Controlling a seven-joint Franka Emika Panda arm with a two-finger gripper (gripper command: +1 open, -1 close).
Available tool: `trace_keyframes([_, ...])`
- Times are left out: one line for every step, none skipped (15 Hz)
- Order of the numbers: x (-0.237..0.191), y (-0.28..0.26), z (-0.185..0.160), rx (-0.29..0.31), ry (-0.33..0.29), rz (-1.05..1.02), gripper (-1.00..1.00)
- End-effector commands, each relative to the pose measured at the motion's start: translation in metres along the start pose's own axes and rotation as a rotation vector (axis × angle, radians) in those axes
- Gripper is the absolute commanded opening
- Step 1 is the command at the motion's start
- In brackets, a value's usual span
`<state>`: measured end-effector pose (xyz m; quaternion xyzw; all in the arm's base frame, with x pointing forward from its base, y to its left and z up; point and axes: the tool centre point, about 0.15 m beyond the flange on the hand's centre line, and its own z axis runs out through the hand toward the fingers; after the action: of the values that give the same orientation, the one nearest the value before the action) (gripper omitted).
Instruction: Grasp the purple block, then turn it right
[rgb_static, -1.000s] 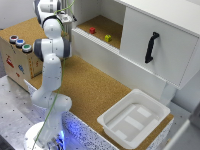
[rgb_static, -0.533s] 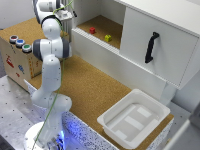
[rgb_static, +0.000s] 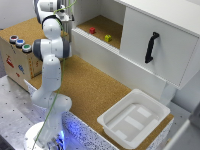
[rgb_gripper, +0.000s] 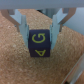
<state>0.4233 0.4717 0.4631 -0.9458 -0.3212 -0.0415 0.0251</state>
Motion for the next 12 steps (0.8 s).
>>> trace_keyframes([-0.026,0.0,-0.004,-0.1,-0.018,0.482,-1.0])
trace_keyframes([-0.036,0.002,-0.003,-0.103,-0.007,0.6,-1.0])
trace_keyframes([-0.043,0.006,0.0,-0.095,0.017,0.72,-1.0])
trace_keyframes([-0.044,0.011,0.004,-0.099,0.037,0.809,-1.0])
trace_keyframes([-0.043,0.016,0.006,-0.089,0.061,0.878,-1.0])
trace_keyframes([-0.039,0.018,0.01,-0.075,0.071,0.915,-1.0])
trace_keyframes([-0.032,0.018,0.015,-0.051,0.07,0.936,-1.0])
trace_keyframes([-0.03,0.017,0.021,-0.013,0.061,0.944,-1.0])
trace_keyframes([-0.029,0.017,0.027,0.011,0.054,0.946,-1.0])
trace_keyframes([-0.027,0.019,0.031,0.013,0.051,0.934,-1.0])
trace_keyframes([-0.024,0.022,0.032,0.002,0.048,0.913,-1.0])
trace_keyframes([-0.021,0.024,0.032,-0.006,0.044,0.883,1.0])
